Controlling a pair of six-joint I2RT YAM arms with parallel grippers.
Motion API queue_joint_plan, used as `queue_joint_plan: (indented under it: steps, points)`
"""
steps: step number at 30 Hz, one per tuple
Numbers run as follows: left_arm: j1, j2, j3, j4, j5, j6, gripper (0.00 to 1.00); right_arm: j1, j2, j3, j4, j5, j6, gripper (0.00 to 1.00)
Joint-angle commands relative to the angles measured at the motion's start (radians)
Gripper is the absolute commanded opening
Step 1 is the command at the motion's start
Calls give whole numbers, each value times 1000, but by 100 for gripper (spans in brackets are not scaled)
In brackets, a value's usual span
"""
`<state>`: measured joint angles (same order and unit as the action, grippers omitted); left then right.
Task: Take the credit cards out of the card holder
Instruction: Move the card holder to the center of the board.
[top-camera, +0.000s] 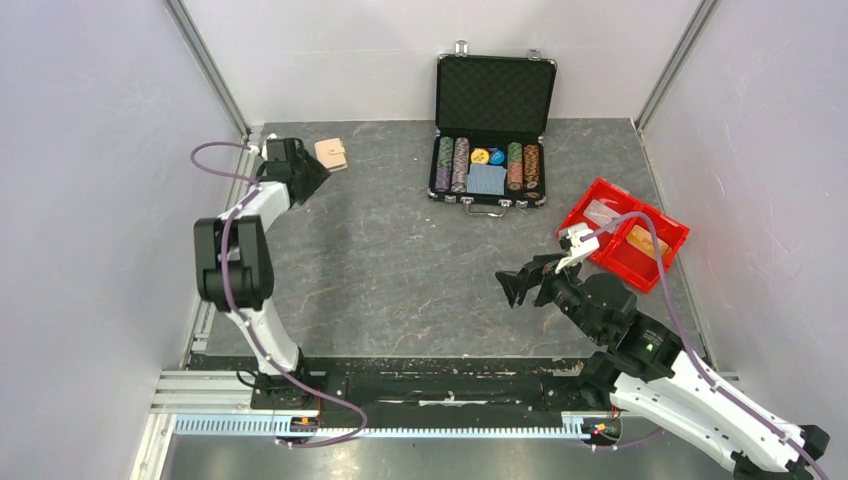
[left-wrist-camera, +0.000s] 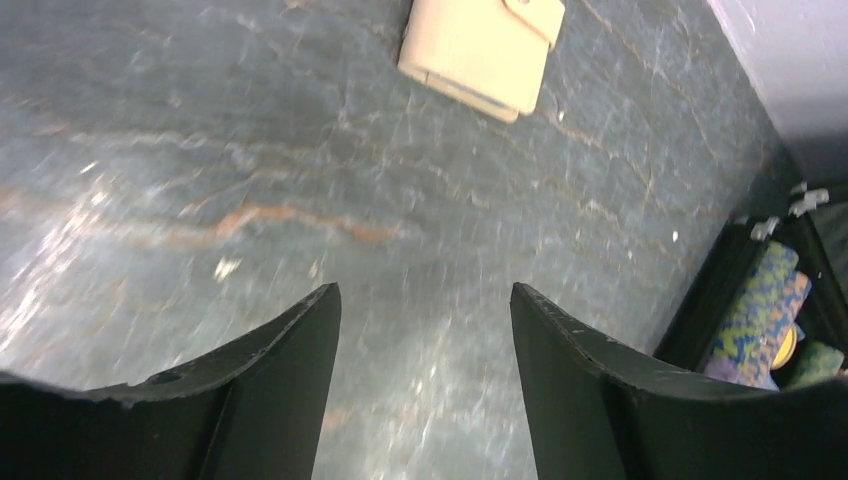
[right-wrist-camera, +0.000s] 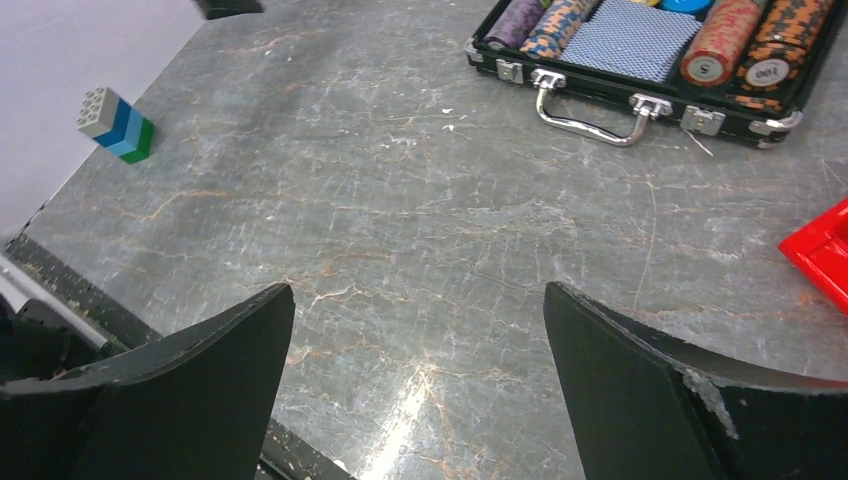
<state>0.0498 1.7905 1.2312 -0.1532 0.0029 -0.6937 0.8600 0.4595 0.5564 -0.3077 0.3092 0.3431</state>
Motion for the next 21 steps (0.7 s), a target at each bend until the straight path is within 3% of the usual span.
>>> queue_joint_plan:
  steps: [1,9,16,21]
  points:
    - [6,141,119,149,-28,-105,69,3,-8,63,32,-70,-67,98]
    - [13,351,227,257,-42,-174,68,2,-5,70,15,-40,-113,98]
    - [19,427,302,204,-80,-209,68,3,15,73,17,-14,-134,98]
    - [30,472,352,196,-26,-237,61,4,23,68,29,-21,-123,98]
